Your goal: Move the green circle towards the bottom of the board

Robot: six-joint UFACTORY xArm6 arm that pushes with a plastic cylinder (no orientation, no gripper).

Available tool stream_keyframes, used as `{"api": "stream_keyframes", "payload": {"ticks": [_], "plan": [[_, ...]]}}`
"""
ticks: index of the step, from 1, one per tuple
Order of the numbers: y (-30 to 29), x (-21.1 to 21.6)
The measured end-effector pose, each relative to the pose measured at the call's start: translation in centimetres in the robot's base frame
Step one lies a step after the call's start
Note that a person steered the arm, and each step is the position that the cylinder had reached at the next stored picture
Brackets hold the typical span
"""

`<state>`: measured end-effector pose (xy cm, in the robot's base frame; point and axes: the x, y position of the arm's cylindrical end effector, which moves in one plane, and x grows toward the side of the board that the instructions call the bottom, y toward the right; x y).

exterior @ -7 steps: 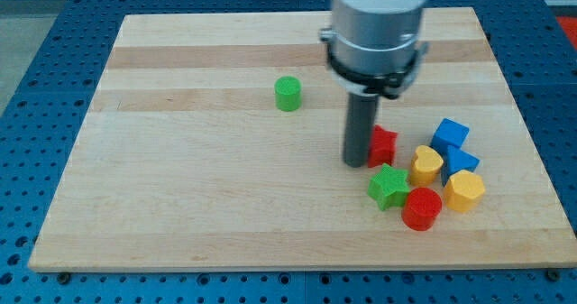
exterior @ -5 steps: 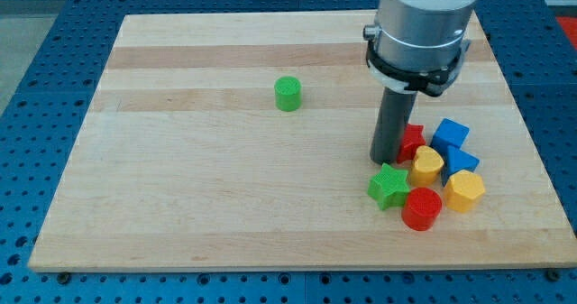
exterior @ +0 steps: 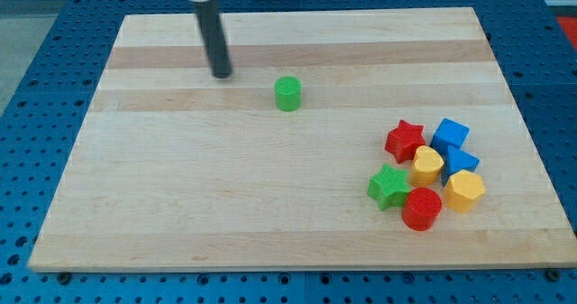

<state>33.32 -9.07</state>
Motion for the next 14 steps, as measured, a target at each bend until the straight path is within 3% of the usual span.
{"api": "stream_keyframes", "payload": {"ticks": [2, 3, 4, 5, 6, 7, 8, 10, 11, 12, 14], "plan": [[10.1, 2.9], [8.7, 2.6], [3.8, 3.3], [6.1, 7.5], [9.4, 7.7], [4.3, 4.1], [6.5, 1.1], [9.0, 9.5], [7.4, 8.8], [8.5, 4.4], [16.7, 4.1]]}}
